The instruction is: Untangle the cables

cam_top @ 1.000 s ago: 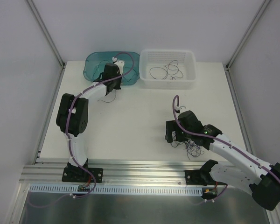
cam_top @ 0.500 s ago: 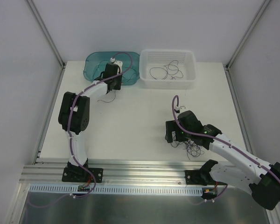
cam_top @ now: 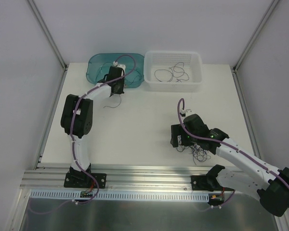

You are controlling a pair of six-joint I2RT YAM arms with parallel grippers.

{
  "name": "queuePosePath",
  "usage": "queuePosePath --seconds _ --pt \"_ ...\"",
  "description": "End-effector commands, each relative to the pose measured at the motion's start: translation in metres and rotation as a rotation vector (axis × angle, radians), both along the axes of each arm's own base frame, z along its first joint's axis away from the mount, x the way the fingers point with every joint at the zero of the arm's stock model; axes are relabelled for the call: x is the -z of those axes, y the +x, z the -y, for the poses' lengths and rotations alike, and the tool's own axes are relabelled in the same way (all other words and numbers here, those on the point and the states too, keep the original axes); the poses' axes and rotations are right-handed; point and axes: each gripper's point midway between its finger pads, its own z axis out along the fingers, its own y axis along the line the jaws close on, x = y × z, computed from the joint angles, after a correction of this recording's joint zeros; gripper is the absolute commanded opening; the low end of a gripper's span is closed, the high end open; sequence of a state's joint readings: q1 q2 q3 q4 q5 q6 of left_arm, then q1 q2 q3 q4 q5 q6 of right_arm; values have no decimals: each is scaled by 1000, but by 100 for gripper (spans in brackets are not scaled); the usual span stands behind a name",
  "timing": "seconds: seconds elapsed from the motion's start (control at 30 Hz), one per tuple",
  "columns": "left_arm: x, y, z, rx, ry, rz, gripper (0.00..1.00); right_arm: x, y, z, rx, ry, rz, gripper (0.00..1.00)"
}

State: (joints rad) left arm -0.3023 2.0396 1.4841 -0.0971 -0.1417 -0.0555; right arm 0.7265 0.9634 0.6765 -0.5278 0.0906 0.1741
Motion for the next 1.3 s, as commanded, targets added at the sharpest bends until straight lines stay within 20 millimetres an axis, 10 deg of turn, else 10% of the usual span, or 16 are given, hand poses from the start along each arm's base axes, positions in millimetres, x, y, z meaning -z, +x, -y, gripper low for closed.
queuePosePath --seconds 0.0,0.27,0.47,0.7,0.8,0.97,1.13,1.27 --pt "-70 -1 -7 -9 22 104 0 -8 4 -1 -6 2 36 96" --pt "-183 19 -16 -44 -3 278 0 -7 5 -2 -6 1 31 96" --pt "-227 67 -24 -102 -45 399 0 -4 5 0 2 -8 29 95" --pt "-206 116 -31 -173 -107 410 12 0 2 2 2 -16 17 96" --pt "-195 122 -37 -202 -157 390 48 2 0 3 2 -22 7 96" --pt "-192 91 -45 -242 -178 346 81 1 1 3 7 -14 14 96" --pt "-189 44 -55 -303 -216 321 84 -2 2 -1 2 3 16 95" --pt "-132 4 -65 -403 -270 243 83 -3 1 -2 -1 16 17 96"
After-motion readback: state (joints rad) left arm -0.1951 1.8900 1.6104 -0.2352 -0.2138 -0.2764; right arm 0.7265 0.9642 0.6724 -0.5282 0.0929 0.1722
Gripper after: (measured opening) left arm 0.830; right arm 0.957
